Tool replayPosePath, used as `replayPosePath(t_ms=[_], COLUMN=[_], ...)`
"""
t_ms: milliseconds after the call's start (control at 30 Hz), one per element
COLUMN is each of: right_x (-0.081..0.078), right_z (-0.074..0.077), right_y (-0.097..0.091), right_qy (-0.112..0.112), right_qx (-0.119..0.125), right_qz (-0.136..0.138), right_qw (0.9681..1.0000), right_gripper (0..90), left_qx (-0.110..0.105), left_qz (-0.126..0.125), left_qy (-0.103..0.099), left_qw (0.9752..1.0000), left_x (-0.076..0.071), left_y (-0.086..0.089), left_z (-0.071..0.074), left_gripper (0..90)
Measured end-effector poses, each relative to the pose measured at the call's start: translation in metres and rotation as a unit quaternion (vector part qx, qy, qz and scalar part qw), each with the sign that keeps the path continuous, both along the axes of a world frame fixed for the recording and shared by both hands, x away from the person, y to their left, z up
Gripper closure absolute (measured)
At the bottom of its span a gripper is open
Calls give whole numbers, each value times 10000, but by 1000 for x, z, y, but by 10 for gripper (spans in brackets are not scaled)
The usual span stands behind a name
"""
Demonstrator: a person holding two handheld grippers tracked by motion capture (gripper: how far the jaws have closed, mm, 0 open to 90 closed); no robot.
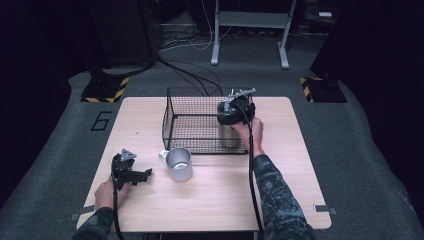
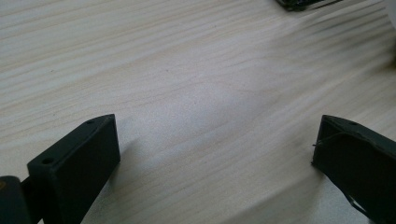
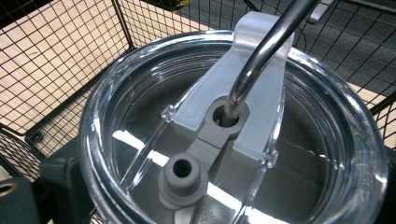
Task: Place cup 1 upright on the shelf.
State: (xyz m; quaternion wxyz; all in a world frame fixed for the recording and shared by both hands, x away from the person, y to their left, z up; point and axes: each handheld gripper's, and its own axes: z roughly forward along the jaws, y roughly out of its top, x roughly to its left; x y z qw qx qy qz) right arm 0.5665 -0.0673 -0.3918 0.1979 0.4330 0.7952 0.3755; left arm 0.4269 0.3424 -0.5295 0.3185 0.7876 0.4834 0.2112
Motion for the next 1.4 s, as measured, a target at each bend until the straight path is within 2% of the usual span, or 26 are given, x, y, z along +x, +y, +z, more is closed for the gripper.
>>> replayPosePath(t_ms=[233,467,867,1033,1067,1400], right_x=[0,-1,-4,-5,-5,-10], right_z=[-4,-7,-4,3,5,14], right_y=[1,1,0,2,3,-1], right_qy=[96,81,282,344,380,326], right_qx=[21,60,-60,28,-103,-91], right_qz=[-21,-30,34,118,89,82], right_qw=[9999,9999,9996,9993,9992,9994], right_gripper=[32,31,17,0,0,0], left_qx=[1,1,1,2,4,5], left_qz=[0,0,0,0,-2,-2], left_qy=[0,0,0,-3,0,1], left_qw=[10000,10000,10000,10000,10000,10000], left_x=[0,0,0,0,0,0], left_y=[0,0,0,0,0,0], left_z=[0,0,0,0,0,0], left_gripper=[4,4,4,4,4,4])
